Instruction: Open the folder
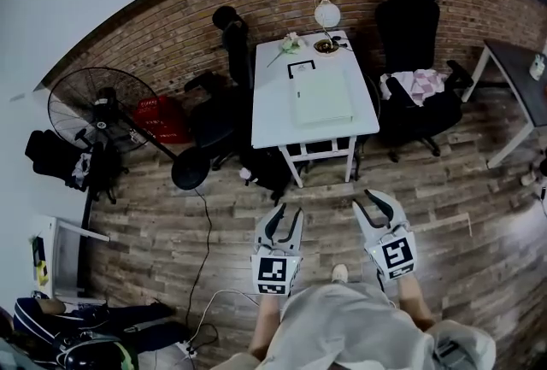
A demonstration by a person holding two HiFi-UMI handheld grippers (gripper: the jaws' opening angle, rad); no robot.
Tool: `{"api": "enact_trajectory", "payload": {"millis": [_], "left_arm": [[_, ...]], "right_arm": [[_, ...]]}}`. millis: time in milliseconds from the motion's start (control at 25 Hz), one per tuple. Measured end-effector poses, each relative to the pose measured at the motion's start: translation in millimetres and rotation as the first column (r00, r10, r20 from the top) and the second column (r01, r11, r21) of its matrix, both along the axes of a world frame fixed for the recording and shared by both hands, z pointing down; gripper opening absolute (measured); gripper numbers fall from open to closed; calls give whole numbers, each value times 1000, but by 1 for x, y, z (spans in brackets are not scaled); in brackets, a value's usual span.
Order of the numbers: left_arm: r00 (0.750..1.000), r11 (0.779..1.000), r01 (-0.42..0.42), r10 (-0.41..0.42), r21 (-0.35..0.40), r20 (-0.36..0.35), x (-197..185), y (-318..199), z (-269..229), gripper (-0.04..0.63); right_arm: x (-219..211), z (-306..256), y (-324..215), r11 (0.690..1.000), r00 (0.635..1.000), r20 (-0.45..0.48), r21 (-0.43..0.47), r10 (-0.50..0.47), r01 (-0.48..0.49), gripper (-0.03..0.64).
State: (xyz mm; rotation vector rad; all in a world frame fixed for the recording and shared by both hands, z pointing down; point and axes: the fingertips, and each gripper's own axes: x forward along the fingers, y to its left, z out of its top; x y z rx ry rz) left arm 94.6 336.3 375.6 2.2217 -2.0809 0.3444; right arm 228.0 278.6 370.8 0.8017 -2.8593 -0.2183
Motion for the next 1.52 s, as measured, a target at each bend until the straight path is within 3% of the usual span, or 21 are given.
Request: {"api": "enact_trajectory", "payload": {"millis": [600, 1520], "left_arm": [[999, 998, 54, -54, -29, -2, 1, -31, 10, 130], [1000, 1000, -13, 13, -7, -19, -78, -108, 16, 130]], "right_arm": [[-4, 8, -41, 998, 999, -1, -23, -50, 50, 118], [-76, 16, -107, 999, 999, -24, -24, 29, -30, 118]]}}
